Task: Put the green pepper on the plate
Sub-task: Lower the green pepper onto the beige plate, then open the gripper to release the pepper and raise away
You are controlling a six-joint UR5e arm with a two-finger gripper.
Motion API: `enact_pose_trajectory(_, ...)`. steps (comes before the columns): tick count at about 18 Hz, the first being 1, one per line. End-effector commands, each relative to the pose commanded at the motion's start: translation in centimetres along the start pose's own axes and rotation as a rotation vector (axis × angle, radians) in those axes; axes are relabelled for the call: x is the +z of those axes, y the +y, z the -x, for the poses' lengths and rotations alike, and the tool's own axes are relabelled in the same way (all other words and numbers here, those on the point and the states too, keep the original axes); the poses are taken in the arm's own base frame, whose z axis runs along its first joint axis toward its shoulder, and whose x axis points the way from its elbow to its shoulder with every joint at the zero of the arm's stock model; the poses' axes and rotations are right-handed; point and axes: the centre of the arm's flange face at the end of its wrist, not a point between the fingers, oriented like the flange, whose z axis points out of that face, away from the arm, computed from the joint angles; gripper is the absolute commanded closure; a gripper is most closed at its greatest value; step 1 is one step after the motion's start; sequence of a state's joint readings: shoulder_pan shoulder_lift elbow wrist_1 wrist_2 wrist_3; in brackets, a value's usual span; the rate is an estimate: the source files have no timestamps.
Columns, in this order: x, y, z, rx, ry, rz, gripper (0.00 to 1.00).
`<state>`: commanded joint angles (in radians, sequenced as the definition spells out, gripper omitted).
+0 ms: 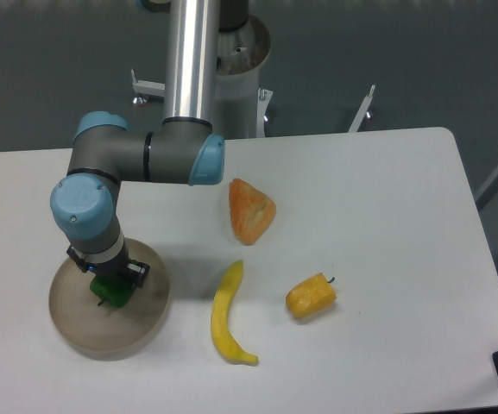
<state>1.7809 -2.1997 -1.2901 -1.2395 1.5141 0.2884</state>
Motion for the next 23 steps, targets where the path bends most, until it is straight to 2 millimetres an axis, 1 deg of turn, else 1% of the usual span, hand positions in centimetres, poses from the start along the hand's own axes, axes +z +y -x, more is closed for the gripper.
enact_pose_trajectory(3, -0.1, 0.0, 0.0, 0.005, -0.002, -0.002, 0.27)
enact_pose_trajectory(4, -0.4, 0.0, 0.0, 0.011, -0.005, -0.005, 0.23)
enact_pose_trajectory(6, -1.0, 0.1, -0.1, 0.019, -0.007, -0.014, 0.09)
enact_pose_trajectory(8, -1.7, 0.3, 0.1, 0.018, -0.019, -0.020, 0.00)
enact_pose_trajectory(11, -3.2, 0.6, 0.1, 0.022, -0.044, -0.034, 0.00)
enact_pose_trajectory(13, -3.9, 0.6, 0.7, 0.029, -0.074, -0.041, 0.00)
enact_pose_trajectory(16, -5.6, 1.5, 2.9, 0.115, -0.163, -0.015, 0.00)
enact_pose_trajectory(18, -6.6, 2.4, 5.1, 0.154, -0.174, -0.010, 0.00)
enact_pose_trajectory(19, -7.1, 3.1, 6.7, 0.171, -0.176, -0.009, 0.00)
enact_pose_trajectory(23, -9.2, 7.5, 13.2, 0.285, -0.182, 0.004, 0.00)
